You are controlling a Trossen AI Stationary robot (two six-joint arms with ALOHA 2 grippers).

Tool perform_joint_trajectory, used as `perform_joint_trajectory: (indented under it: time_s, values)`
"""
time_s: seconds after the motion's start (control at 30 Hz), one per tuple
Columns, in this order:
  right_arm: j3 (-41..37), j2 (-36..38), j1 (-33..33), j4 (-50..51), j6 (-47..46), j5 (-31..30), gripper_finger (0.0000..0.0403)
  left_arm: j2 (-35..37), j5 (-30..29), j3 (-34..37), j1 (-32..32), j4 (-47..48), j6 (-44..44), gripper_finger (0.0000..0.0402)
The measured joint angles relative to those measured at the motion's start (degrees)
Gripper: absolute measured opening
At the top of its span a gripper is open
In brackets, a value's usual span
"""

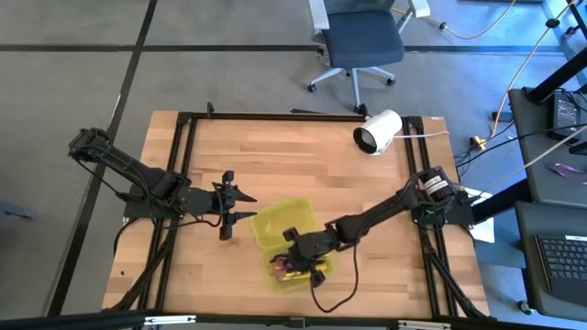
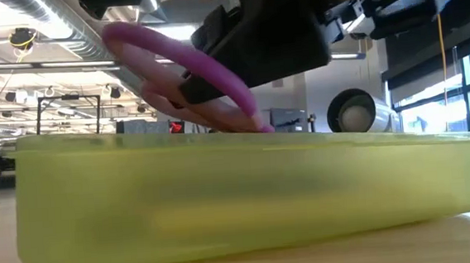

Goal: Pick & place school supplies into a supply box
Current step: Put the purple scissors into the yellow supplies box

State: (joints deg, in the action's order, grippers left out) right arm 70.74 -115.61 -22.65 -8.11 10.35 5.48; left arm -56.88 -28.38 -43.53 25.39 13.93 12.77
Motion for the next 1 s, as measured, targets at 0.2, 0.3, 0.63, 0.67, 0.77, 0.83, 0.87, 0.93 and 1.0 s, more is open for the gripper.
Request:
perform_joint_trajectory:
  time_s: [0.2,0.3,0.63,0.67,0.77,0.83,0.87,0.93,1.0]
  values:
    - [0.00,0.00,0.00,0.33,-2.03,0.20,0.0093,-0.01,-0.02,0.01,0.00,0.00,-0.02,0.0159]
    - [0.00,0.00,0.04,0.31,-4.50,0.17,0.0094,0.00,-0.02,0.02,0.00,-0.02,-0.02,0.0159]
    - [0.00,0.00,0.32,4.76,-5.30,0.17,0.0095,0.00,-0.31,0.02,0.00,-0.17,-0.05,0.0159]
    - [0.00,0.00,0.39,5.26,-5.30,0.16,0.0095,0.00,-0.35,0.02,0.00,-0.17,-0.06,0.0159]
    - [0.00,0.00,0.65,5.48,-5.15,0.15,0.0095,0.00,-0.41,0.02,0.00,-0.17,-0.06,0.0159]
    - [0.00,0.00,0.70,5.51,-4.74,0.15,0.0095,0.00,-0.41,0.02,0.00,-0.17,-0.05,0.0159]
    - [0.00,0.00,0.70,5.64,-4.20,0.14,0.0095,0.00,-0.41,0.02,0.00,-0.17,-0.05,0.0159]
    - [0.00,0.00,0.70,5.85,-3.74,0.13,0.0095,0.00,-0.41,0.02,0.00,-0.17,-0.06,0.0159]
    - [0.00,0.00,0.70,5.93,-3.76,0.15,0.0095,-0.02,-0.41,0.02,0.00,-0.20,-0.06,0.0159]
